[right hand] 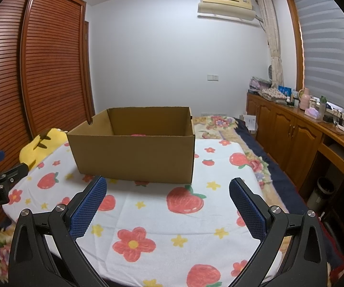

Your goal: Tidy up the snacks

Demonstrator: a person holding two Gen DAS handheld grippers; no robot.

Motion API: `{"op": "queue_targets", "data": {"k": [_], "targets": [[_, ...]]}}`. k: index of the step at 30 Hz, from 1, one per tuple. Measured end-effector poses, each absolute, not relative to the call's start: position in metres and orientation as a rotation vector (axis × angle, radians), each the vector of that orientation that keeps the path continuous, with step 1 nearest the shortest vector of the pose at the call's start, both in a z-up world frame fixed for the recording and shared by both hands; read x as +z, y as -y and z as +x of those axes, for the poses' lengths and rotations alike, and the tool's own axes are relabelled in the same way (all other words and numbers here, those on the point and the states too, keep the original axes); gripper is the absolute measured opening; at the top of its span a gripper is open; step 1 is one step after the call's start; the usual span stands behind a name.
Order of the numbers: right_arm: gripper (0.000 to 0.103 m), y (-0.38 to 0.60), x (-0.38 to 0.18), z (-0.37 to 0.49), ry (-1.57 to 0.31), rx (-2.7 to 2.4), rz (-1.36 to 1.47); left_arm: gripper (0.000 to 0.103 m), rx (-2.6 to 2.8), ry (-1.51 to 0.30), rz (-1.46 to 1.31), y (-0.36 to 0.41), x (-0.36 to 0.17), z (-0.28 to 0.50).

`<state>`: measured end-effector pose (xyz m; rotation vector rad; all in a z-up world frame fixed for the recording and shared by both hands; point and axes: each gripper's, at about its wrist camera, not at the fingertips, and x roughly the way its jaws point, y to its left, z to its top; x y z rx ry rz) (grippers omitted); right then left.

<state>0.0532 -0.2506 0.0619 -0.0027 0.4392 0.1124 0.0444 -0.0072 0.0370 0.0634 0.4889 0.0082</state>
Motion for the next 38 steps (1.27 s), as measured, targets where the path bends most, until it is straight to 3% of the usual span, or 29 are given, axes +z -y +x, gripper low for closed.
{"op": "queue_targets", "data": {"k": [38], "targets": [[0.103,0.2518,0.0604,0.0525,-0.437,0.112,0.004,0.103,0.01,-0.483,0.069,0.0081,0.0383,0.0469]]}}
